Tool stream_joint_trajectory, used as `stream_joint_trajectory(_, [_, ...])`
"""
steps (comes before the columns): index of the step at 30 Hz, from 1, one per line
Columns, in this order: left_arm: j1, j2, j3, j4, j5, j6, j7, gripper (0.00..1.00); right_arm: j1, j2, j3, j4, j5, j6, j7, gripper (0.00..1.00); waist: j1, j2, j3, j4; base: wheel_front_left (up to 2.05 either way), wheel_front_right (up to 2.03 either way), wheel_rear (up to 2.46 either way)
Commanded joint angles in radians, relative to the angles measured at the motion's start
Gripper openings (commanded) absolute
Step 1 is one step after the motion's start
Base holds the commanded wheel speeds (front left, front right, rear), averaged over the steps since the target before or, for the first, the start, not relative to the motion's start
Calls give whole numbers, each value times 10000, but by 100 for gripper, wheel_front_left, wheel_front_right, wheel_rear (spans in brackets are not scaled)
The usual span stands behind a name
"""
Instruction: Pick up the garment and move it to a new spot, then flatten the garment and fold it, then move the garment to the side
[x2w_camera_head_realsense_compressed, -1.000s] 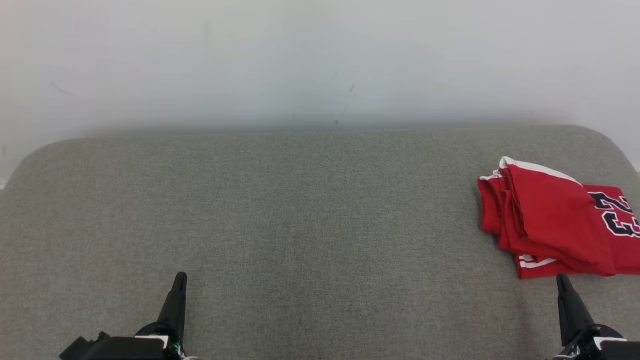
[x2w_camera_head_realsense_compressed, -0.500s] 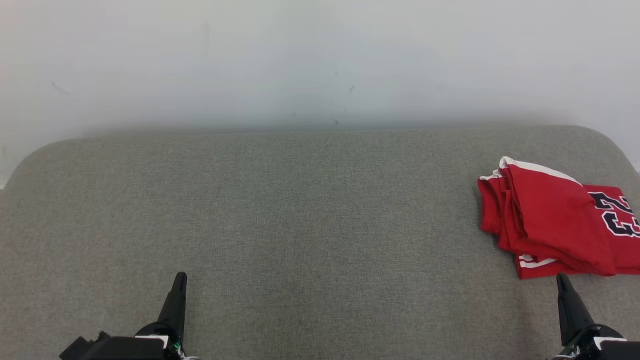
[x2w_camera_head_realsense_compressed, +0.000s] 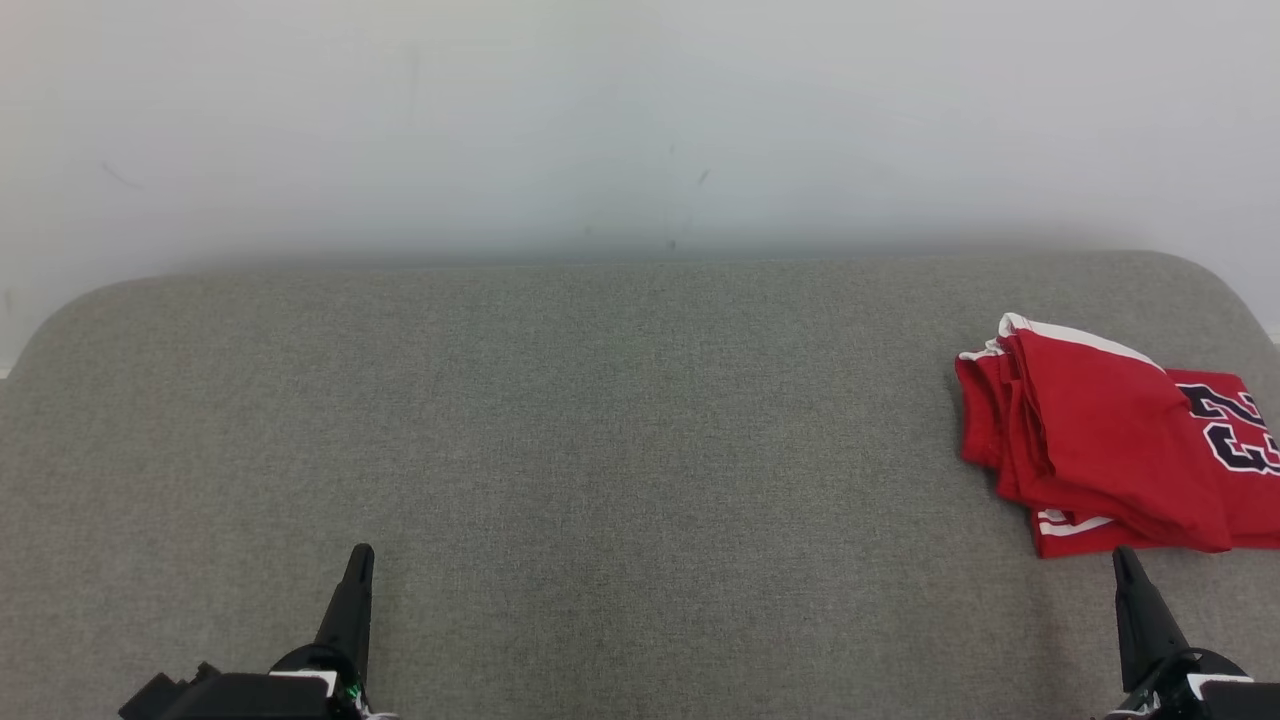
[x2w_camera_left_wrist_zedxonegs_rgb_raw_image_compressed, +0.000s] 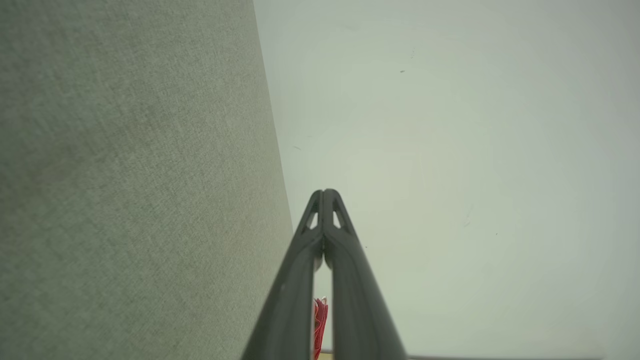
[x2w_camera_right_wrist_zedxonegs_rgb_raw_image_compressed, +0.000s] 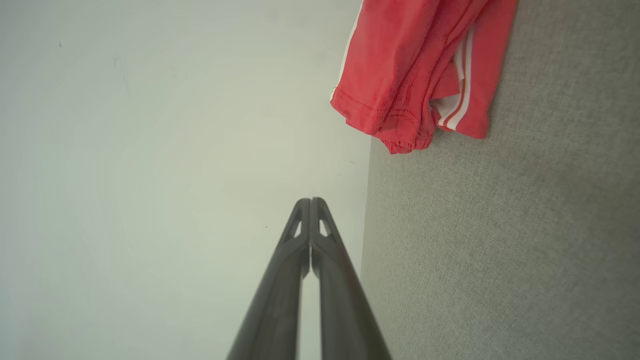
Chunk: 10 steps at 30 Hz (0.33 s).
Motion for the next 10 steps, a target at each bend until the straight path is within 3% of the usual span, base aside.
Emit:
stream_joint_trajectory(1, [-50,-1,6,-12,-46,-34,-1,0,-45,-10,-2,-21,30,-21,29,0,0,0,0,0,0,0,0])
stream_joint_trajectory(10, [-50,-2,5,-12,-47,-34,-2,0,-45,-9,-2,-21,30,-21,28,0,0,0,0,0,0,0,0])
